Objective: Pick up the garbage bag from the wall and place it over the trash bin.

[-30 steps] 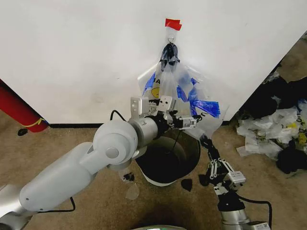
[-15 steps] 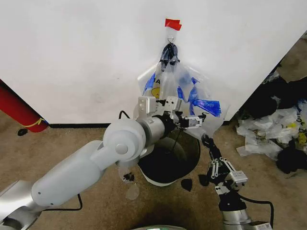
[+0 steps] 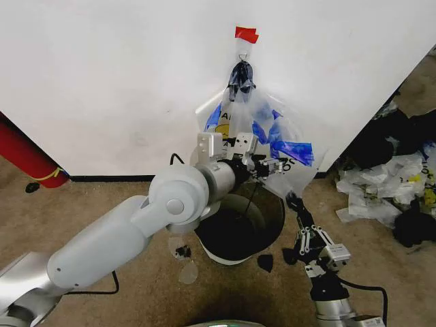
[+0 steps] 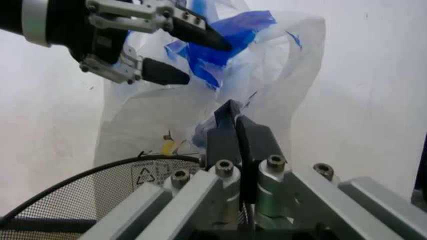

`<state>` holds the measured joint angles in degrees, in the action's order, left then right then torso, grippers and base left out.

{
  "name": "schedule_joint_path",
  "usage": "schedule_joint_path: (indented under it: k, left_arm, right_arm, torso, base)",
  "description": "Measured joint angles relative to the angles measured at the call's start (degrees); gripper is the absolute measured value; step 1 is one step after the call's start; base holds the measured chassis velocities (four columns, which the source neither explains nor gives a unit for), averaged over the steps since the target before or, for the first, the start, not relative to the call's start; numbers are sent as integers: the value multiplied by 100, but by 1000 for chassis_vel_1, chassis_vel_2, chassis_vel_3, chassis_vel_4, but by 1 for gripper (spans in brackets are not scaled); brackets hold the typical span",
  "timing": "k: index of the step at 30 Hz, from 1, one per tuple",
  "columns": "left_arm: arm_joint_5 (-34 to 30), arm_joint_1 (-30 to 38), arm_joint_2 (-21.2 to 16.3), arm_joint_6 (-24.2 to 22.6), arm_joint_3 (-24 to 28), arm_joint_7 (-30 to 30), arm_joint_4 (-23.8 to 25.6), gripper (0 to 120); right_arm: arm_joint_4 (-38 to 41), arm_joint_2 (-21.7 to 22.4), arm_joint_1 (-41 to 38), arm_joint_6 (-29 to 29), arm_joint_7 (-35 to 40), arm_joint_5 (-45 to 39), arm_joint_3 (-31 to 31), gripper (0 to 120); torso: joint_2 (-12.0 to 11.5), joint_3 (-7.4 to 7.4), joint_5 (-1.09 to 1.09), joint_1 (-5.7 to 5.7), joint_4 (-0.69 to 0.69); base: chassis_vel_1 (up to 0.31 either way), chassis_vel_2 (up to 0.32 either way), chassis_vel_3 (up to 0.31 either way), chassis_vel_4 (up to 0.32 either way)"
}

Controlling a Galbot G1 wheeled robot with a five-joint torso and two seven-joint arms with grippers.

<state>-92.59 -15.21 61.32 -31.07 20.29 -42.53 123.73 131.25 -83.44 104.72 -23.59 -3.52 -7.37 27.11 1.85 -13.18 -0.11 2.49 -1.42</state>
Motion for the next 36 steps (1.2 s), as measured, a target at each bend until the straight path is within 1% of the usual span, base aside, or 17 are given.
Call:
schedule_joint_path:
  k: [5, 6, 7, 9, 10, 14, 15, 19, 22, 26, 28, 29, 31, 32, 33, 35, 36]
  left_arm:
    - [1, -9, -6, 19, 26, -39, -76, 50]
    - [1, -10, -17, 32, 22, -37, -81, 44]
    - [1, -10, -17, 32, 22, -37, -81, 44]
    - [1, -17, -29, 56, 16, -33, -82, 36]
    - [1, -21, -33, 61, 15, -33, -81, 35]
    - [77, -128, -18, 124, 22, -28, -12, 15]
    - [77, -128, -18, 124, 22, -28, -12, 15]
    - [143, -203, 17, 295, -83, -17, -4, 0]
    - [144, -200, -10, 365, -138, -5, 17, 0]
    - [156, -264, -158, 433, -317, 90, 191, 0]
    - [160, -352, -258, 447, -426, 102, 300, 0]
    - [160, -352, -258, 447, -426, 102, 300, 0]
    - [160, -449, -384, 459, -558, 110, 417, 0]
    - [160, -489, -422, 465, -601, 112, 456, 0]
    - [160, -541, -464, 471, -655, 115, 503, 0]
    - [160, -701, -549, 483, -800, 124, 618, 0]
    - [160, -701, -549, 483, -800, 124, 618, 0]
  right_arm:
    - [24, 6, 20, -9, 2, -30, 30, 0]
    - [24, 7, 20, -12, 2, -37, 31, 0]
    - [24, 7, 20, -12, 2, -37, 31, 0]
    - [24, 5, 12, -12, 3, -44, 29, 0]
    - [24, 4, 8, -12, 3, -44, 26, 0]
    - [18, -32, -14, -6, 5, -31, -16, 0]
    - [18, -32, -14, -6, 5, -31, -16, 0]
    - [24, -56, -7, -4, 6, -18, -31, 0]
    - [42, -47, -3, -1, 7, -17, -30, 0]
    - [116, -22, 20, 18, 0, -4, -27, 0]
    - [207, 16, 66, 26, -1, 25, -28, 6]
    - [207, 16, 66, 26, -1, 25, -28, 6]
    - [350, 115, 153, 28, -33, 31, 3, 15]
    - [399, 151, 184, 30, -77, 26, 29, 16]
    - [463, 197, 231, 49, -199, -2, 93, 22]
    - [655, 260, 345, 133, -710, -174, 345, 31]
    - [655, 260, 345, 133, -710, -174, 345, 31]
  torso:
    - [0, 0, -1, 0, 2]
    - [0, 0, -1, 0, 2]
    - [0, 0, -1, 0, 2]
    - [0, 0, -1, 0, 1]
    - [0, 0, -1, 0, 1]
    - [0, 0, -1, 0, 2]
    - [0, 0, -1, 0, 2]
    - [0, 0, -1, 0, 1]
    - [0, 0, -1, 0, 2]
    - [0, 0, -1, 0, 1]
    - [0, 0, -1, 0, 1]
    - [0, 0, -1, 0, 1]
    - [0, 0, -1, 0, 1]
    - [0, 0, -1, 0, 1]
    - [0, 0, -1, 0, 2]
    - [0, 0, -1, 0, 1]
    - [0, 0, -1, 0, 1]
  base:
    - [0, 0, 0, 0]
    - [0, 0, 0, 0]
    - [0, 0, 0, 0]
    - [0, 0, 0, 0]
    - [0, 0, 0, 0]
    - [0, 0, 0, 0]
    - [0, 0, 0, 0]
    - [0, 0, 0, 0]
    - [0, 0, 0, 0]
    - [0, 0, 0, 0]
    - [0, 0, 0, 0]
    - [0, 0, 0, 0]
    - [0, 0, 0, 0]
    - [0, 0, 0, 0]
    - [0, 0, 0, 0]
    - [0, 0, 0, 0]
    - [0, 0, 0, 0]
